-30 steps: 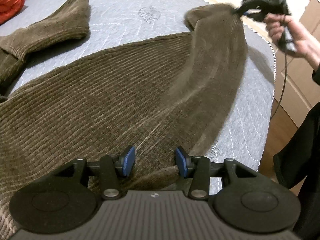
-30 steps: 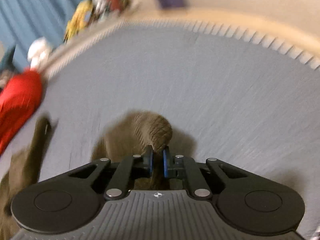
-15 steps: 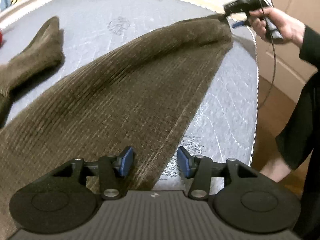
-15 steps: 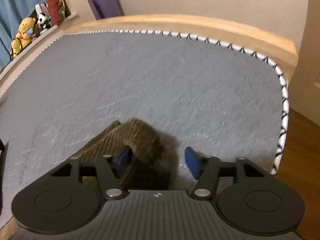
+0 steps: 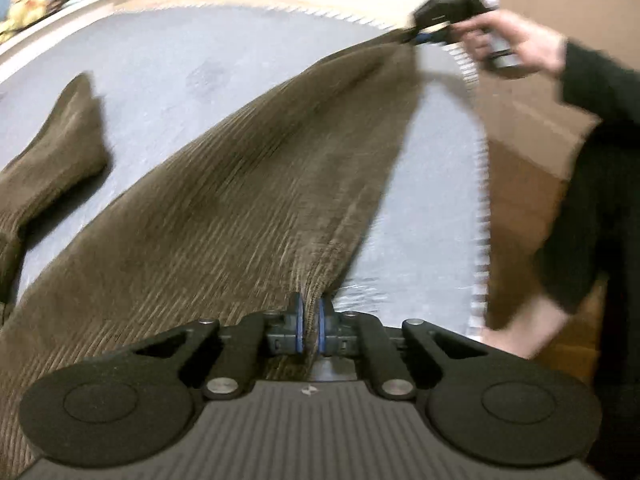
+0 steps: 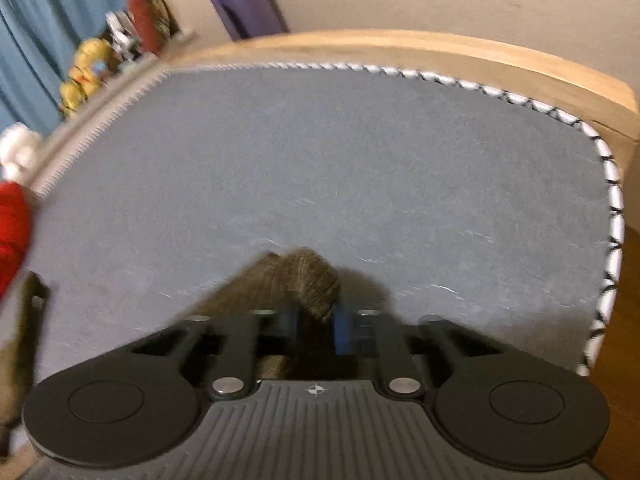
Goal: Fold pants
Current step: 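Pull the leg hem with the right gripper to straighten, then release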
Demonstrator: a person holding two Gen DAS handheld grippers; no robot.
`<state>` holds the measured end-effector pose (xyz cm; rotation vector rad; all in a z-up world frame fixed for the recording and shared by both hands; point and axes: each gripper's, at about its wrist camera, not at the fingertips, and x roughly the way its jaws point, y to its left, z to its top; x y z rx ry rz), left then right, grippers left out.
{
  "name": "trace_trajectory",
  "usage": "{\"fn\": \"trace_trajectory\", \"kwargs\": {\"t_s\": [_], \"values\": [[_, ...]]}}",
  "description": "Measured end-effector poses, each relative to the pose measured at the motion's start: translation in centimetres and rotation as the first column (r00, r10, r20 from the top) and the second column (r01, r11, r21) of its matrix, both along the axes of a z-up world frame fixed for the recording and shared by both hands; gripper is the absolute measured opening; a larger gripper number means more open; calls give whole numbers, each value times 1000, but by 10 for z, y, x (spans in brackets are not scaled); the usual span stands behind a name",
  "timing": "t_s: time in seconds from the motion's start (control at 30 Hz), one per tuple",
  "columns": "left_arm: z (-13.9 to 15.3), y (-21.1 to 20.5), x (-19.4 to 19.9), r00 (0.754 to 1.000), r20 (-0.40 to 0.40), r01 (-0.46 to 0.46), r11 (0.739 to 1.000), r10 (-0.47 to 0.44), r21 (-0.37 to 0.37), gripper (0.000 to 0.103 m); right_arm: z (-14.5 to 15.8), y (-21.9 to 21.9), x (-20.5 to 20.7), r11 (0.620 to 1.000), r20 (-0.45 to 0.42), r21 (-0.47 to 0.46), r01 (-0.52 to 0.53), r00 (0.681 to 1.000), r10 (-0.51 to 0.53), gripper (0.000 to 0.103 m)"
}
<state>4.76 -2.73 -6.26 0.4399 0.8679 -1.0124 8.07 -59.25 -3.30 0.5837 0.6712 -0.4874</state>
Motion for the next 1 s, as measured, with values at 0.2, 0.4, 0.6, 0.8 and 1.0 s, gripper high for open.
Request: {"fn": "trace_trajectory", "kwargs": {"t_s": [0.2, 0.4, 0.6, 0.8, 1.0], "values": [[-24, 0, -16, 986, -72, 154, 984, -147, 91, 9, -13, 2, 6, 1000, -236, -15, -1, 972, -2, 23], [5, 17, 6, 994, -79, 64, 992, -73, -112, 43, 17, -15, -5, 986, -47, -90, 139, 989, -143, 49], [21, 37, 36, 978, -52, -208, 950, 202, -234, 46, 2, -5, 41, 995, -33, -60, -84, 996, 83, 49], [25, 50, 41, 952, -33, -305, 927, 305, -218, 46, -38, 14, 91, 983, -195, -91, -161, 971, 141, 51], [30, 59, 27, 944, -22, -328, 925, 330, -190, 46, -18, 34, 120, 966, -131, -154, -209, 973, 189, 12]]}}
